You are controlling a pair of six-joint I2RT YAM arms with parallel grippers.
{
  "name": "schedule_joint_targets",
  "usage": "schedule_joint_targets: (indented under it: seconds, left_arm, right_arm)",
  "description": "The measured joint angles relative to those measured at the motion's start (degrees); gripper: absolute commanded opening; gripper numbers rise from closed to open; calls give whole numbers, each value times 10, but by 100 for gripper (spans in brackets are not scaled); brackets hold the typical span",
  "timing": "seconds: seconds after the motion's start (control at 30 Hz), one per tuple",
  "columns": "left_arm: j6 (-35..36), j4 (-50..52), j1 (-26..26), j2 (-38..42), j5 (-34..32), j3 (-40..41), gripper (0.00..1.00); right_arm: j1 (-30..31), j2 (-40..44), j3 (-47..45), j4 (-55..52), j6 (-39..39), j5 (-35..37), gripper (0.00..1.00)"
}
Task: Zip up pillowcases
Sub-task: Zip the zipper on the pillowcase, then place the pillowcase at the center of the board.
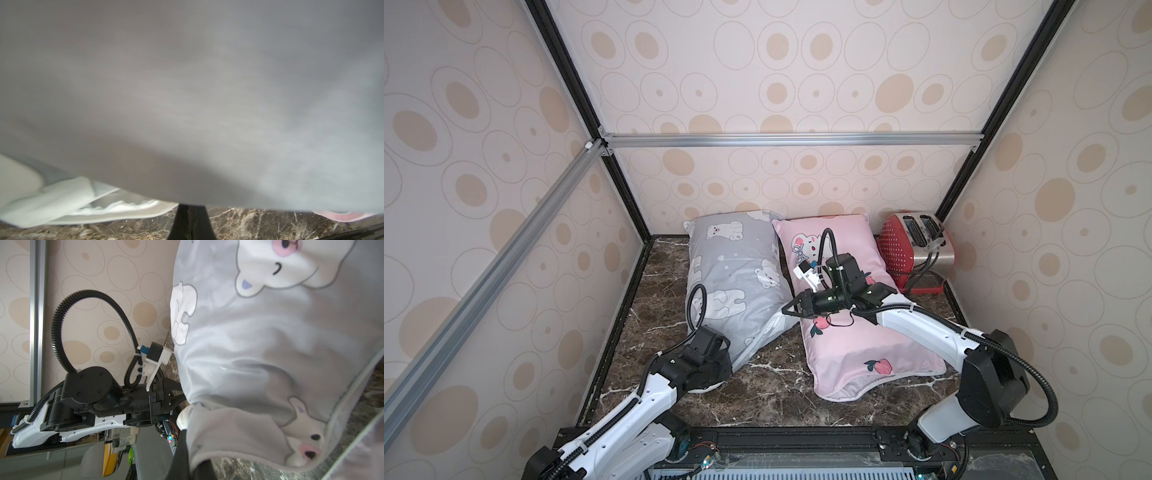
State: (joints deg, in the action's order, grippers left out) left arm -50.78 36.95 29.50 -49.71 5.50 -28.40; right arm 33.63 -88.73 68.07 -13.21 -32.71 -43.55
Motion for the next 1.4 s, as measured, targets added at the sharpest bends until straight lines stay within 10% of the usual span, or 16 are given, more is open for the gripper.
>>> schedule_joint_targets:
  seconds: [0.93,1.03,1.2,1.4]
  left_arm:
    - [-13,43,-9,-5,-67,40,7]
    - [7,88,-9,-17,-85,-24,37]
    - [66,111,2,-96,-102,-193,40]
    - [123,36,67,-282,-77,-336,40]
  right_arm:
    - [-67,-13,72,-102,71,0,5]
    - [-66,-13,70,-149,106,27,25]
    - [-73,9,23,-214,148,108,75]
    - [-155,70,-42,-276,146,221,100]
